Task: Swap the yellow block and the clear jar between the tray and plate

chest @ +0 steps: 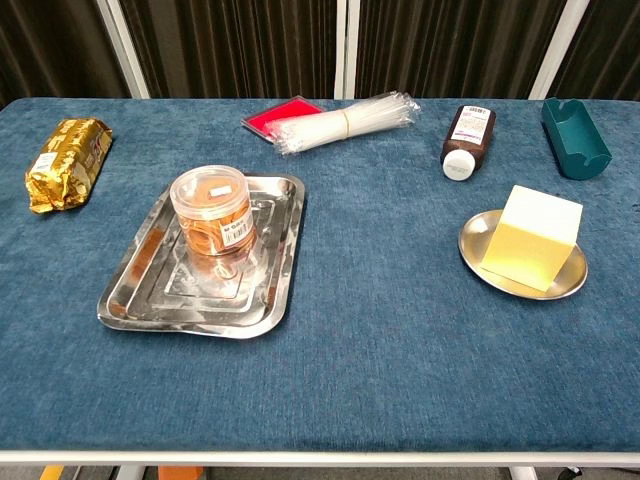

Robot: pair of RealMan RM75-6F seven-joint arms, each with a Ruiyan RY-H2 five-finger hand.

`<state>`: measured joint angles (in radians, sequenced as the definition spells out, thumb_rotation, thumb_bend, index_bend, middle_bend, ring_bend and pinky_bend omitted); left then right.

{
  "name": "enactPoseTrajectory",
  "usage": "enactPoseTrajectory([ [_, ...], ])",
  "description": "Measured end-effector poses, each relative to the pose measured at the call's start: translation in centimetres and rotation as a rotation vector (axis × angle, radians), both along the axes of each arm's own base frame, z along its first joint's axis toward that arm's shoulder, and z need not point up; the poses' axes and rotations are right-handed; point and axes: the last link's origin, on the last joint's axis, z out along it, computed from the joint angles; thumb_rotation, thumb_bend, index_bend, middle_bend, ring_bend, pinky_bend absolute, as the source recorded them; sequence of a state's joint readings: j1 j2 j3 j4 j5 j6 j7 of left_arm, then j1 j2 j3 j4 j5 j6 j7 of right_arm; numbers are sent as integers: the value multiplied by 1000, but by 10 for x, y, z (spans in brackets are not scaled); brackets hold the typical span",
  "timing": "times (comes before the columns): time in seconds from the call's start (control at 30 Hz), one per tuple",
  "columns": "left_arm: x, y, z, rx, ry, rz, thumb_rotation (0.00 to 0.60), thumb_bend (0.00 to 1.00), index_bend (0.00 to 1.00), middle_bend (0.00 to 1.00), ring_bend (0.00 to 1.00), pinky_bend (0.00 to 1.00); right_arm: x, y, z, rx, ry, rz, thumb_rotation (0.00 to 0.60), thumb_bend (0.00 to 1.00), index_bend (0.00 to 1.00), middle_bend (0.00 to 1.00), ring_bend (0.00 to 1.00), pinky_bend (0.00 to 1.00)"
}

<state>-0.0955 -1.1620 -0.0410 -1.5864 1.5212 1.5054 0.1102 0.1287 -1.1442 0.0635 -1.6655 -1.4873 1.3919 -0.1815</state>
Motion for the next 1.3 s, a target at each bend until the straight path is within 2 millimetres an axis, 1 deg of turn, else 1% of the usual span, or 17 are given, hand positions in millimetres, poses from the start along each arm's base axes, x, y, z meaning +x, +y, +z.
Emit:
enactPoseTrajectory([
  [0.1,0,-1,-1,-6,5,-5,600,102,137,134,71,179,10,-6,-7,49,11,25,600,151,0,0,0,0],
  [0.2,-1,1,-3,-11,6,0,600,101,138,134,71,179,20,-15,-16,98,36,55,600,101,0,0,0,0],
  [0.3,-2,1,-3,-10,6,1,600,101,144,134,71,179,34,-25,-31,149,43,84,600,66,0,0,0,0],
  [0.43,-4,1,-3,-11,2,2,600,101,146,134,71,179,56,-37,-57,211,-4,109,600,30,0,0,0,0],
  [0.53,-6,-1,-2,-11,-2,6,600,101,147,134,71,179,68,-43,-74,233,-28,121,600,13,0,0,0,0],
  [0.63,-10,-2,-3,-12,-7,15,600,101,147,135,71,179,76,-48,-89,240,-27,121,600,12,0,0,0,0],
  [0.83,-20,-4,-5,-21,17,26,600,102,147,135,70,179,82,-57,-107,238,-14,81,600,11,0,5,0,0],
  [1.1,-28,-6,-8,-22,6,41,600,102,147,134,71,179,85,-68,-119,259,-23,40,600,11,0,21,3,0],
  [1.17,-30,-7,-8,-23,12,44,600,102,147,134,71,179,86,-71,-123,268,-21,38,600,35,0,37,24,0],
  [1.23,-32,-7,-7,-23,25,45,600,102,147,134,71,179,87,-73,-126,281,-26,40,600,80,0,60,56,0],
  [1.3,-32,-8,-7,-21,27,45,600,102,147,134,71,179,88,-74,-128,295,-32,36,600,127,0,105,106,15],
])
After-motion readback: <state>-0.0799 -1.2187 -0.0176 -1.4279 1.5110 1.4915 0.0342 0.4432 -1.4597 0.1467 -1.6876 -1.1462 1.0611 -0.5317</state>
